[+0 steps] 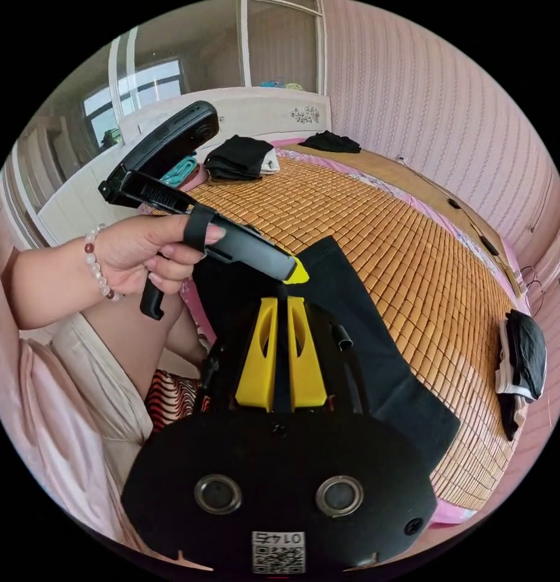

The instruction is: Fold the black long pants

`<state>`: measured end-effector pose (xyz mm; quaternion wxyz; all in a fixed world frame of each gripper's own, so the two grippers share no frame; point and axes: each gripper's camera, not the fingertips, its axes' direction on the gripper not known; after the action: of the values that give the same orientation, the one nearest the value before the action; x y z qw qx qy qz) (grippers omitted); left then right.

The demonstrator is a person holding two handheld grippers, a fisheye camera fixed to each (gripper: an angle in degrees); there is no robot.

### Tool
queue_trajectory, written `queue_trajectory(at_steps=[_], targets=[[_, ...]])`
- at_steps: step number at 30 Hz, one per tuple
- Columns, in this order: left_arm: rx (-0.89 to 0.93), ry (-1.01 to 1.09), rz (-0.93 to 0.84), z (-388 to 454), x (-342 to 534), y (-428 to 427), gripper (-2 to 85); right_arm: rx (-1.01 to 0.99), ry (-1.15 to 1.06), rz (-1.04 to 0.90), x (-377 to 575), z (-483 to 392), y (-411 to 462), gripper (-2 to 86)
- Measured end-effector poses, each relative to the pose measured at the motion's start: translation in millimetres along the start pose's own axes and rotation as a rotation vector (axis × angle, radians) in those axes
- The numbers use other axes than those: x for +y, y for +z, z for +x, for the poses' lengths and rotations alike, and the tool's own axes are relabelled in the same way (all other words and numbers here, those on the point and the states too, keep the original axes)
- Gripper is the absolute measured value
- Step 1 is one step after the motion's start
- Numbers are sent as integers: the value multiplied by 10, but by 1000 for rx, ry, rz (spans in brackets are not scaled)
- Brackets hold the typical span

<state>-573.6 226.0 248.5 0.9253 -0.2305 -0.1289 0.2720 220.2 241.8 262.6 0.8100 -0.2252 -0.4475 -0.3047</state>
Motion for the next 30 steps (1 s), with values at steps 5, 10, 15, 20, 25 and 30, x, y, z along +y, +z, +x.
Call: queue_trajectory(at_steps=[5,10,15,20,25,30], targets=[[-276,4,114,-44,255,-1040,31,-288,-117,101,-916,-394,-16,14],[-475,-277,-15,-763,651,-1115,49,-282,-94,-167,-1041,-558,753,3],[-391,-184,51,-423,880,-972,19,-165,-52,-214,-592,-176,519,-7],[-225,140,-90,403,718,48,-8,-26,27,-333,-488,418,474,-5],[-322,365,-148,987,515,745,-10,6,15,-380,-978,714,808,-4],[-411,455,-259,1093,509,1140,-10,10,-91,-561,-1177,828,1274,-4]])
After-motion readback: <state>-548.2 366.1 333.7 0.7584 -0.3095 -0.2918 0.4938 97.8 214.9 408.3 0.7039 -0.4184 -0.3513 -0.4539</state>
